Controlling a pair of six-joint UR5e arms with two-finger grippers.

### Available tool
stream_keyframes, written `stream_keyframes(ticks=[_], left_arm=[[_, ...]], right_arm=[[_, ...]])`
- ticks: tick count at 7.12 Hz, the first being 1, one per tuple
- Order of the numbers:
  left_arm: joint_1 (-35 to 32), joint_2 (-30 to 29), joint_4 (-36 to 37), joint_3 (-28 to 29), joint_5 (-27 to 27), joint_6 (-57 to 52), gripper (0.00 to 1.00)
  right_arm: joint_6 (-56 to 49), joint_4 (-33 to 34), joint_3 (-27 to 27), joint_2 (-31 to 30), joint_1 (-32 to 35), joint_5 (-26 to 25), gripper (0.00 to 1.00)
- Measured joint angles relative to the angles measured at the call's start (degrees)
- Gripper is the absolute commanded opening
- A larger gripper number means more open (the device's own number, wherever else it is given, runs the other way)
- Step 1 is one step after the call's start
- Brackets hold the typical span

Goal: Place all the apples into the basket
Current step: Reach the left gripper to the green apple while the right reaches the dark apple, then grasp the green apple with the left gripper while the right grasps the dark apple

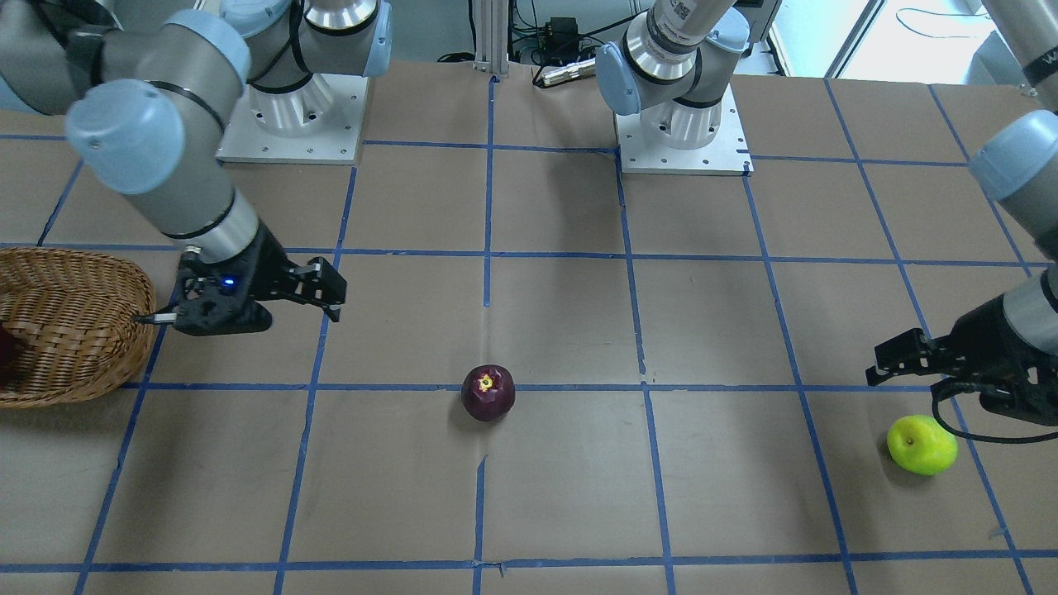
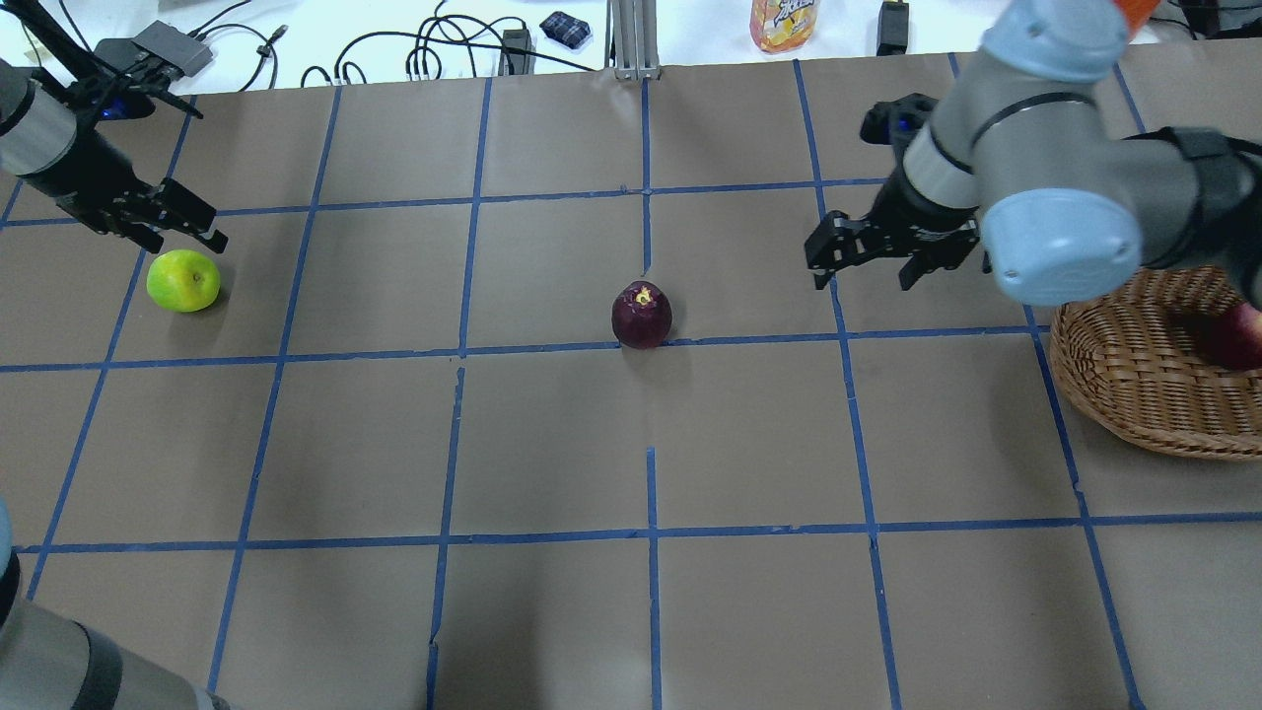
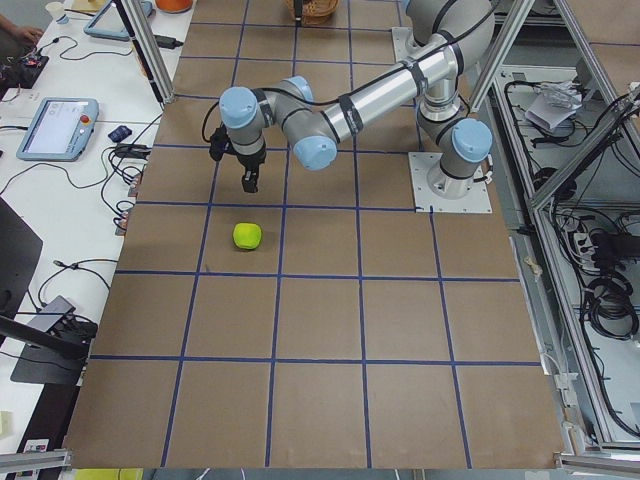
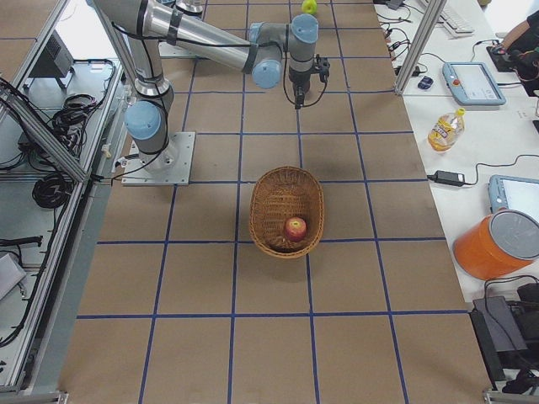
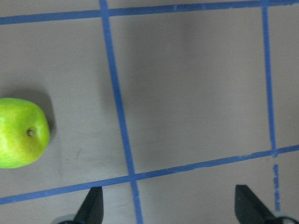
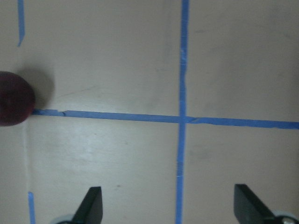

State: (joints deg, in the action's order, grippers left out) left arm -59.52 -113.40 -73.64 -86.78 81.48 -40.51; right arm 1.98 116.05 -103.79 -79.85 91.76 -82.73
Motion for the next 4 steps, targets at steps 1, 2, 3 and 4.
stream_keyframes(ticks=[1, 2, 3, 4], left_arm=[[2.94, -2.8, 2.6, 0.6, -0.26, -3.03, 1.0], [5.1, -5.31, 4.84, 0.96, -0.68, -5.74, 1.0], [6.36, -7.13, 6.75, 1.29, -1.08, -7.45, 1.0], [7.11, -8.65, 7.62, 1.74, -1.76, -8.25, 1.0]], right_arm=[[8.34, 2.54, 2.23, 2.69, 5.86, -1.86, 1.0], [15.52, 3.68, 5.15, 5.64, 10.76, -3.65, 1.0], [20.02, 4.15, 7.9, 8.75, 14.22, -5.28, 1.0], [23.23, 4.67, 10.57, 11.98, 16.64, -6.29, 1.0]])
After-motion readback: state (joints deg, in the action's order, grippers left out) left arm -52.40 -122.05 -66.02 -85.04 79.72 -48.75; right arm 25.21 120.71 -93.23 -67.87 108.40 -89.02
